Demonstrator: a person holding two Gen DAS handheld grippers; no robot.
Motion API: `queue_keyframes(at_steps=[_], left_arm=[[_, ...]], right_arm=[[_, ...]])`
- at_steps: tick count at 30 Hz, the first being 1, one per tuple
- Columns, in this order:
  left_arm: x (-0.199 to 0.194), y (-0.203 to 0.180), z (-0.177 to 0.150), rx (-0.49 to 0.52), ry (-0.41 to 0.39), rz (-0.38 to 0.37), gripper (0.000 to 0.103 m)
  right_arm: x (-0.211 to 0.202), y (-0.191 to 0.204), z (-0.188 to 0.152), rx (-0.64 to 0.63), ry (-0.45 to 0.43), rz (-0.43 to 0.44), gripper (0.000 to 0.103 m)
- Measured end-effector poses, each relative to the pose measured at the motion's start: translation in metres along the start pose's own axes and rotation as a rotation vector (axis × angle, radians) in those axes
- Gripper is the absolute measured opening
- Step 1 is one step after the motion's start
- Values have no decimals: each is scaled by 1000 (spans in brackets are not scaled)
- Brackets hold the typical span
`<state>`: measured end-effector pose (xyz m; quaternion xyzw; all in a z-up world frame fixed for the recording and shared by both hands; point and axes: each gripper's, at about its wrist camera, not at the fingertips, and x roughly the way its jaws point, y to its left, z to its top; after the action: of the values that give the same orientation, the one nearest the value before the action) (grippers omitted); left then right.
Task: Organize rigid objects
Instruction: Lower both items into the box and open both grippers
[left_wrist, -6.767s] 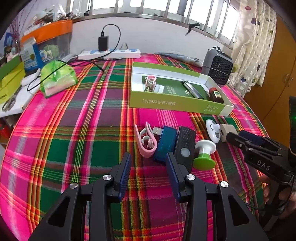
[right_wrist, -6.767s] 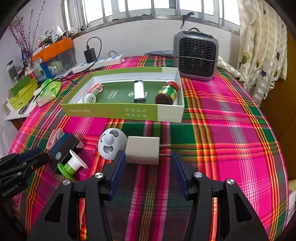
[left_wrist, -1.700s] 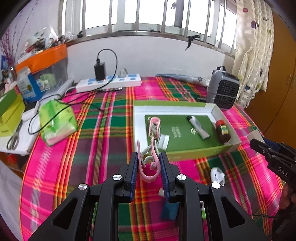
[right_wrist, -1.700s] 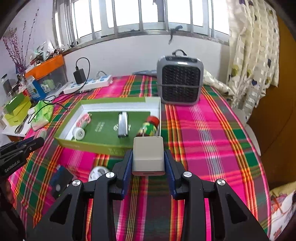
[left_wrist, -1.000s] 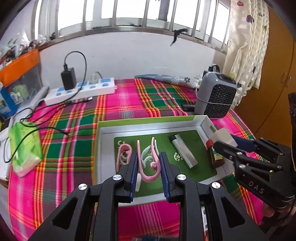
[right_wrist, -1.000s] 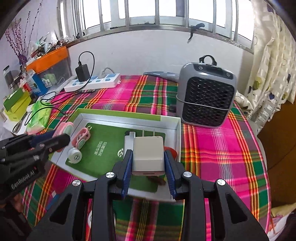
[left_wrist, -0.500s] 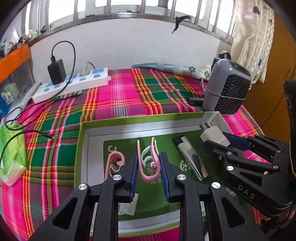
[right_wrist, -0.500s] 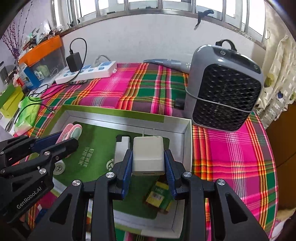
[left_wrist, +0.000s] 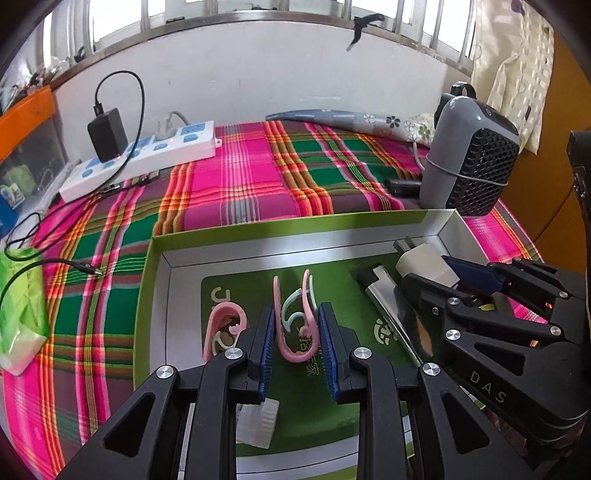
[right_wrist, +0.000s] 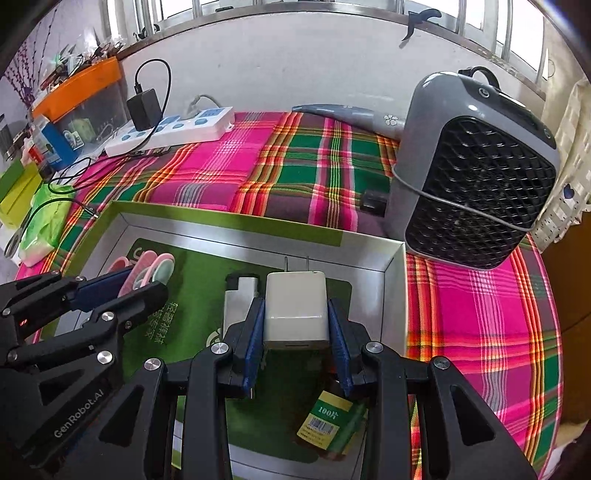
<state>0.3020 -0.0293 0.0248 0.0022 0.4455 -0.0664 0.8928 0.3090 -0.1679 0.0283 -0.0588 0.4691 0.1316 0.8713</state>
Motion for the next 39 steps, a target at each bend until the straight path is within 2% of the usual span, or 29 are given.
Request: queue_keyframes(at_steps=[23, 28, 39], left_arm=[[5, 5, 2, -19, 24, 8, 23], [5, 5, 1, -15, 25, 13, 30], [-6, 0, -3, -10, 3, 4, 35]], right_arm=[[3, 2, 1, -5, 0, -4, 35], [3, 0, 0, 9, -6, 7, 35], [-8, -2, -4, 27, -32, 17, 37]])
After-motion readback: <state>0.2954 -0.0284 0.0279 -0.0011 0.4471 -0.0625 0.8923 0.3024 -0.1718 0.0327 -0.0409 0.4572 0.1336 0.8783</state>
